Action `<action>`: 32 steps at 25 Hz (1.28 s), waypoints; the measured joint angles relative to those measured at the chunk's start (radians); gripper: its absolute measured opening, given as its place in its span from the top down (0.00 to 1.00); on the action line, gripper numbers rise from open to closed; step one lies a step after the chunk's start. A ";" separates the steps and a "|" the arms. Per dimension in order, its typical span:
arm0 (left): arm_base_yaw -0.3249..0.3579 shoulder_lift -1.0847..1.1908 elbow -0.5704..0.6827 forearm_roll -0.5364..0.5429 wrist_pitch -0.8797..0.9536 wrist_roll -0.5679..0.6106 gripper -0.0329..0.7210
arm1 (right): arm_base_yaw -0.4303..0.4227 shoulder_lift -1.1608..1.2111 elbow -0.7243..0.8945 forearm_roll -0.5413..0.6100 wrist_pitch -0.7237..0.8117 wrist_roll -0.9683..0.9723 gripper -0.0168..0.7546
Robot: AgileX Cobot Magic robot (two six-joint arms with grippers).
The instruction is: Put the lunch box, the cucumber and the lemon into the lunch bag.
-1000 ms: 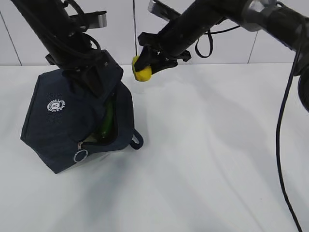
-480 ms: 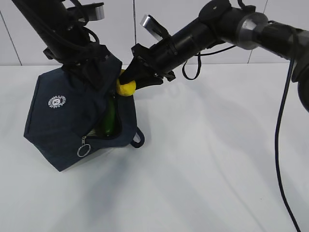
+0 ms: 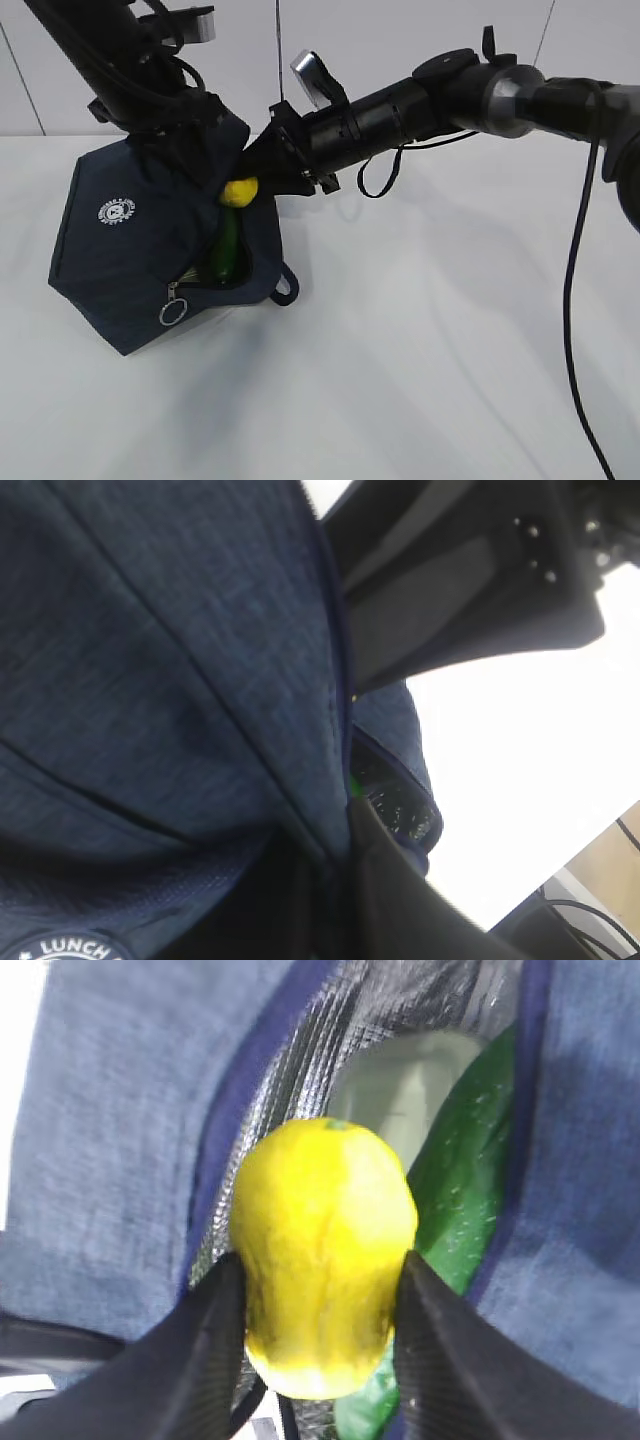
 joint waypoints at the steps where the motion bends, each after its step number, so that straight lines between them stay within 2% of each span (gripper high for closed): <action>1: 0.000 0.000 0.000 0.000 0.000 0.000 0.93 | 0.002 0.000 0.005 0.004 -0.002 -0.002 0.53; 9: 0.000 -0.001 0.000 0.004 0.000 0.000 0.93 | 0.038 0.028 0.015 0.039 -0.007 0.003 0.49; 15: 0.000 -0.001 0.000 0.011 0.000 0.000 0.93 | 0.043 0.038 0.015 0.039 -0.010 0.011 0.24; 17: 0.000 -0.001 0.000 0.011 0.000 0.000 0.93 | 0.043 0.038 0.015 0.039 -0.010 0.013 0.21; 26: 0.000 -0.001 0.000 0.019 0.000 0.000 0.93 | 0.043 0.038 0.015 0.039 -0.010 0.016 0.19; 32: 0.000 -0.001 0.000 0.029 0.006 0.000 0.93 | 0.003 0.038 0.015 0.033 -0.010 0.020 0.21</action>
